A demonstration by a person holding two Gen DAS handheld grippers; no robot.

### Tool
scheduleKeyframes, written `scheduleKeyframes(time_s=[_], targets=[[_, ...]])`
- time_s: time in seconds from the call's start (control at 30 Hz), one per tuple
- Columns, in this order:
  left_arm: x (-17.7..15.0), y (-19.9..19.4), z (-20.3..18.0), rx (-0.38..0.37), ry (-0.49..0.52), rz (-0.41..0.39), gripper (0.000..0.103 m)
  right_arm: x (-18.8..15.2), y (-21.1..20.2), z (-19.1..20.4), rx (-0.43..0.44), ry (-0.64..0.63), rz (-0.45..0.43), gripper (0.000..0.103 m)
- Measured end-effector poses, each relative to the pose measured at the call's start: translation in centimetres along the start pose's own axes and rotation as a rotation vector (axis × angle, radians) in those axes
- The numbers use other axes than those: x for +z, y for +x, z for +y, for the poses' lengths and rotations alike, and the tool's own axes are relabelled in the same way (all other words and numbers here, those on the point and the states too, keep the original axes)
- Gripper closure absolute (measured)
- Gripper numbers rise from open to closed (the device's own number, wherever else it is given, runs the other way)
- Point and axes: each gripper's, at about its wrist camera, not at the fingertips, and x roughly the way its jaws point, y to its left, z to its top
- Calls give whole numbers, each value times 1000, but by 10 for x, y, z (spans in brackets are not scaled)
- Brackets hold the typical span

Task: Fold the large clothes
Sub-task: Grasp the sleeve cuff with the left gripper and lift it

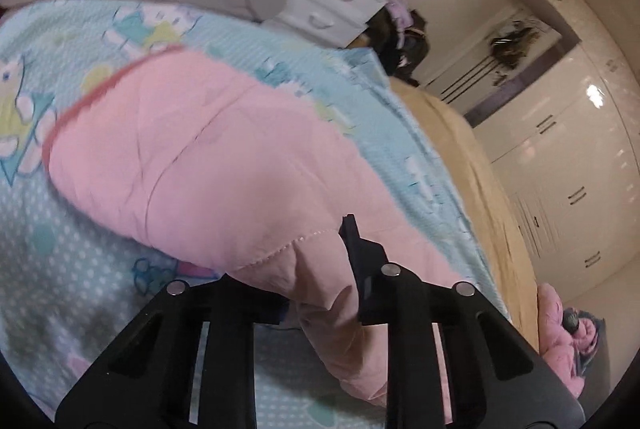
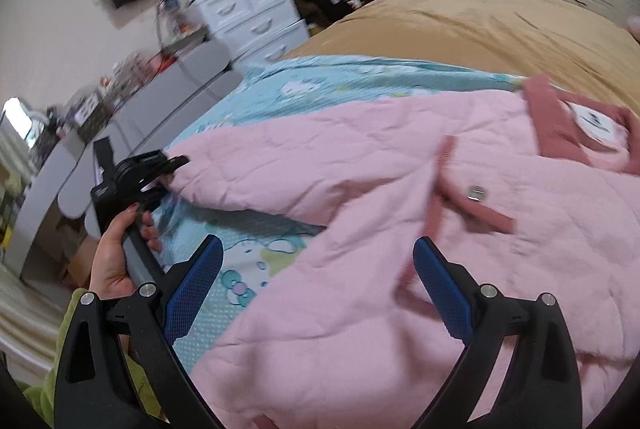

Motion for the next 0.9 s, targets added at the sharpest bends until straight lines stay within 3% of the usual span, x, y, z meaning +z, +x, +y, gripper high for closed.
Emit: scheduleKeyframes(time_s=[0.2,0.43,0.9], targets=[[9,-29,-23,-126,13,-62,91,-10,-32,-32,-27,85,-46,8],[7,-68,-76,-270,114,-127,92,-22,-63,-54,-43,147,-92,8],[-35,-124,-158,-425,320,-206,92,-59,-128,-97,-101,262,-169,8]])
